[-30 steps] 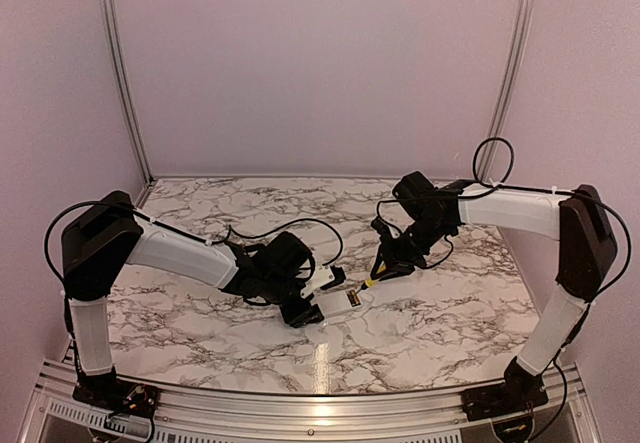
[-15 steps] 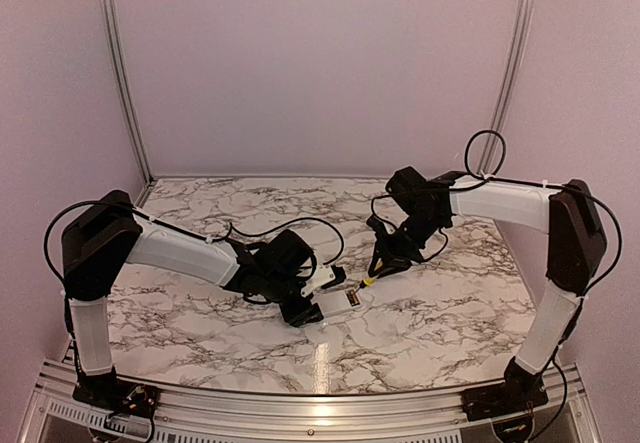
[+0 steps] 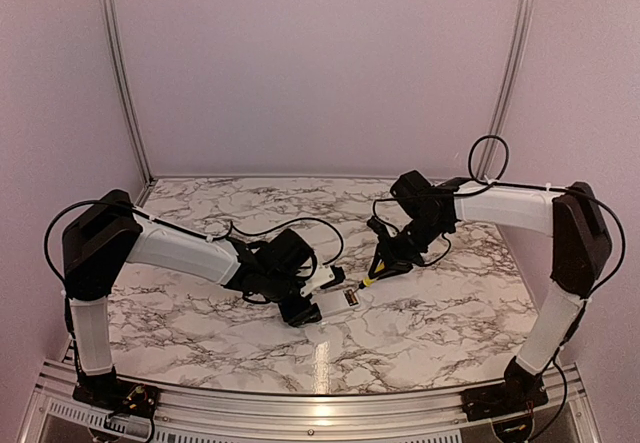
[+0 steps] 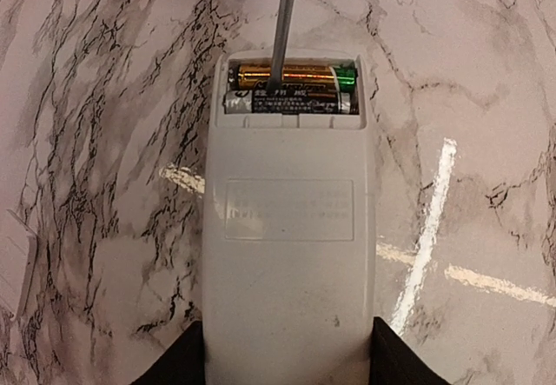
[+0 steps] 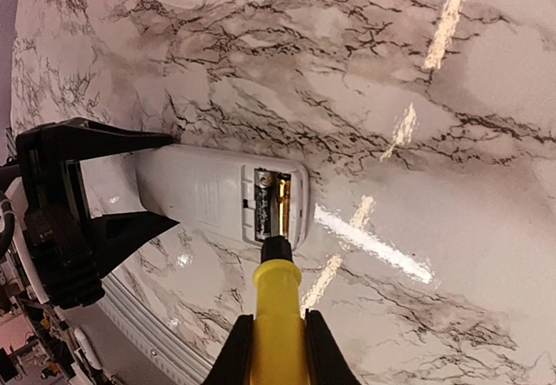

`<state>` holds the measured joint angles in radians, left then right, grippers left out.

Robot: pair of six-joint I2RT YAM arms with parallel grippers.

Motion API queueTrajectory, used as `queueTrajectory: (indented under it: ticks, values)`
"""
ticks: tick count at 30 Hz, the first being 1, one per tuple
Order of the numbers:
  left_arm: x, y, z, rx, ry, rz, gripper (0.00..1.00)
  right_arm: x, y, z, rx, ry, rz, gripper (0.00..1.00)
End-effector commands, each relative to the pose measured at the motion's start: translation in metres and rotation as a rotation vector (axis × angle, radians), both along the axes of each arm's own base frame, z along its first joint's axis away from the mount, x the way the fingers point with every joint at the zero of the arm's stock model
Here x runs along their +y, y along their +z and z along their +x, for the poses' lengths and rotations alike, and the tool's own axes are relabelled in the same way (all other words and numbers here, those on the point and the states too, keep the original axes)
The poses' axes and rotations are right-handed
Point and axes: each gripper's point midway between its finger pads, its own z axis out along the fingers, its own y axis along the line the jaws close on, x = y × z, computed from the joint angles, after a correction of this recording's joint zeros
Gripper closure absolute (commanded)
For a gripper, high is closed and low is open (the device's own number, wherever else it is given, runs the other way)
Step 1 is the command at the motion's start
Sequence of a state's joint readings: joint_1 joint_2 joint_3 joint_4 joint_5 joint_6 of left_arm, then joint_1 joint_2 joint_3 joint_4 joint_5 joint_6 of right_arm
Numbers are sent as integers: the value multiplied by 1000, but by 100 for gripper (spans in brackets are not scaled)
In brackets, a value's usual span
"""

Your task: Unload the batteries from the remote control

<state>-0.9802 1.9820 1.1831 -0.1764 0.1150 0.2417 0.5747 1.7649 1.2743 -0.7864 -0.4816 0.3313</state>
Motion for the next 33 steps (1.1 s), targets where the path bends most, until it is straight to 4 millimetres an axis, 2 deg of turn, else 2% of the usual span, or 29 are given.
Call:
queueTrajectory:
  ticks: [1,7,15,21,26,33]
  values:
    - [-11,4,12,-35,14,-20,100,-4,-52,-29,92,80,-48,100]
    - [-9,1,12,-33,14,-12,100,-15,-65,-34,105,96,-48,100]
    - [-5,-2,10,-30,12,-3,100,-16,-79,-38,125,129,-39,100]
    - [-2,-4,7,-26,12,-1,100,-14,-82,-39,128,145,-26,100]
    - [2,-8,5,-24,7,8,100,-20,-90,-36,143,141,-24,100]
    - [4,-11,3,-23,3,10,100,-25,-90,-32,146,140,-19,100]
